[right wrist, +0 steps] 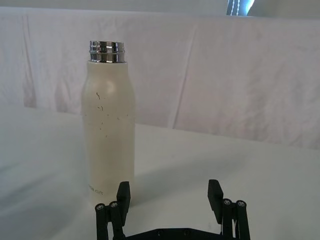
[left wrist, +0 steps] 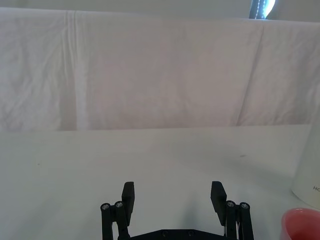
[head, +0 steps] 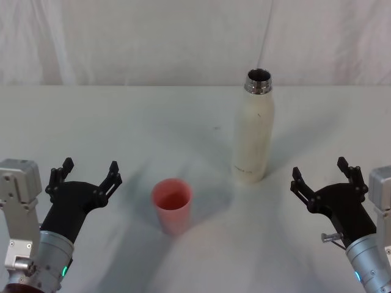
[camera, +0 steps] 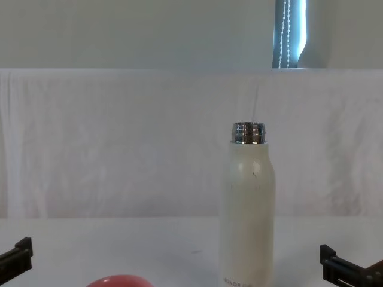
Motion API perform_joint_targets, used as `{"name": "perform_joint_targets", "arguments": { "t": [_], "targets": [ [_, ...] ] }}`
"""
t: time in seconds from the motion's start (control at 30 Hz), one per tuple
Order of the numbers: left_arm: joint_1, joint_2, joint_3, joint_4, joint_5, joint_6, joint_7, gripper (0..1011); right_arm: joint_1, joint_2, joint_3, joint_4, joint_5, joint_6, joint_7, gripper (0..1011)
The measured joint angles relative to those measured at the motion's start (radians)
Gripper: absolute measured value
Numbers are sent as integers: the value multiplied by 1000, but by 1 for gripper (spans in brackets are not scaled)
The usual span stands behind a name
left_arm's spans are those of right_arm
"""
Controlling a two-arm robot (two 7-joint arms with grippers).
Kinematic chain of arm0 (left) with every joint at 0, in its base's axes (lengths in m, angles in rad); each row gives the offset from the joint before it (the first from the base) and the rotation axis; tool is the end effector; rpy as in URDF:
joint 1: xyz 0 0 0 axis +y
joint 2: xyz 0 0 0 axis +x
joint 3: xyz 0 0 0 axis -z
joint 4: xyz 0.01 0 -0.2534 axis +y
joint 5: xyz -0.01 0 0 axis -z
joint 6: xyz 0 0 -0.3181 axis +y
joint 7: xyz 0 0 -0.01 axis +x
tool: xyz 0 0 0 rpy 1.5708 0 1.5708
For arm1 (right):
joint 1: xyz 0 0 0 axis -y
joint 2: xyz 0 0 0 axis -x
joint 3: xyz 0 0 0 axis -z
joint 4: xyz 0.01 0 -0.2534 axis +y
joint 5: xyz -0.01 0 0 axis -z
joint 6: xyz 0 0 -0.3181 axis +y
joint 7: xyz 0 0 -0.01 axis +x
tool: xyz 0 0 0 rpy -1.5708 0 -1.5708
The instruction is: Grasp the thermos with one hand and pour water into the cup lid.
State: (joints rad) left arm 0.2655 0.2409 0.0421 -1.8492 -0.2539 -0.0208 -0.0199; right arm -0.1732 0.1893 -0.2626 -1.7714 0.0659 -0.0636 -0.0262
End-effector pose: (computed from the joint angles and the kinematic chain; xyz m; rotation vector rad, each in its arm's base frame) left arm 0.2715 0.0278 -0.2510 -0.0381 0.0141 1.4461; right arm 0.2809 0.0478 -0.2623 -0.0032 -0.0889 -1.3019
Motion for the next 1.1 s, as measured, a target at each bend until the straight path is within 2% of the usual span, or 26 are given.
{"name": "perform_joint_targets", "arguments": {
  "t": [1.1],
  "targets": [
    [0, 0, 0, 0, 0, 0, 0, 1001, 0, 0, 0, 0, 0, 0, 0, 1001]
  ]
}}
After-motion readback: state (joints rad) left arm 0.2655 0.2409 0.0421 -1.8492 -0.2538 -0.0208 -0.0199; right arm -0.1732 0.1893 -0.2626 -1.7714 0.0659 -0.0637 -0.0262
